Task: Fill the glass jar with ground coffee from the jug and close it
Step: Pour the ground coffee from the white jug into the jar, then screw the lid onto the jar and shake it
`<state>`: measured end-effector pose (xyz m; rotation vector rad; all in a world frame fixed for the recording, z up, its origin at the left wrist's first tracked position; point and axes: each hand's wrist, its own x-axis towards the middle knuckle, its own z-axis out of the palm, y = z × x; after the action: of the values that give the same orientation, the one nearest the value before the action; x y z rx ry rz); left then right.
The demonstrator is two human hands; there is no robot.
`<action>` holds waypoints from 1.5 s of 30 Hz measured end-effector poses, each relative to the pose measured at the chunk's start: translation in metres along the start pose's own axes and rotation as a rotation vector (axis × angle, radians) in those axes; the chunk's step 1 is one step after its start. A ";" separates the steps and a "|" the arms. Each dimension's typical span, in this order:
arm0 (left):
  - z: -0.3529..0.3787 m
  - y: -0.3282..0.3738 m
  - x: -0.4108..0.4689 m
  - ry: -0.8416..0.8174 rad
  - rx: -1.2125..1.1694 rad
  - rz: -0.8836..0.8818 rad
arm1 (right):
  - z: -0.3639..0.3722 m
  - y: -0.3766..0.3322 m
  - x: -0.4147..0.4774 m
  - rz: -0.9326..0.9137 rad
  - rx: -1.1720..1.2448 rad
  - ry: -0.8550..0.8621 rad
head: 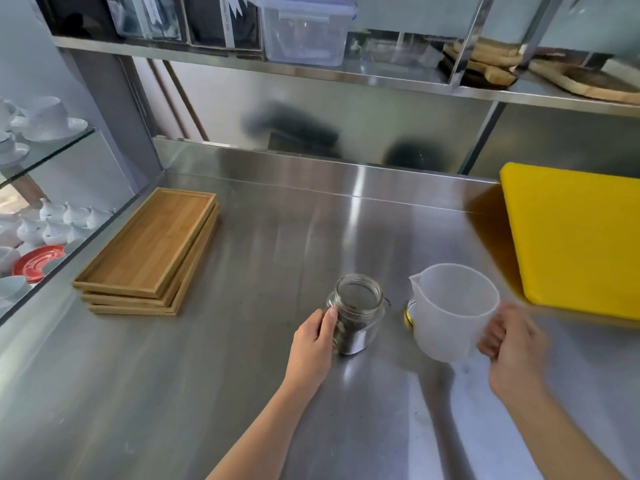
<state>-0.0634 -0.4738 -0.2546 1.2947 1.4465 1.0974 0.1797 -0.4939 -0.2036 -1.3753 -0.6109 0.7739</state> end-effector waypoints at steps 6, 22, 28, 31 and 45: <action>0.000 0.000 0.000 -0.011 -0.034 -0.006 | -0.027 0.023 -0.016 0.037 0.027 0.004; 0.001 0.002 -0.003 -0.006 -0.038 -0.034 | -0.049 0.031 -0.032 0.089 -0.106 0.016; 0.001 0.004 -0.005 0.009 -0.052 -0.038 | -0.026 -0.023 -0.021 -0.286 -0.292 0.097; 0.001 0.006 -0.006 0.008 -0.048 -0.034 | 0.005 -0.055 -0.025 -0.448 -0.355 -0.097; -0.004 0.011 -0.009 0.005 -0.091 -0.074 | 0.100 -0.019 -0.047 -0.173 -0.935 -0.772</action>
<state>-0.0645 -0.4828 -0.2423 1.1662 1.4205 1.1049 0.0757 -0.4686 -0.1704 -1.7918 -1.8421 0.9146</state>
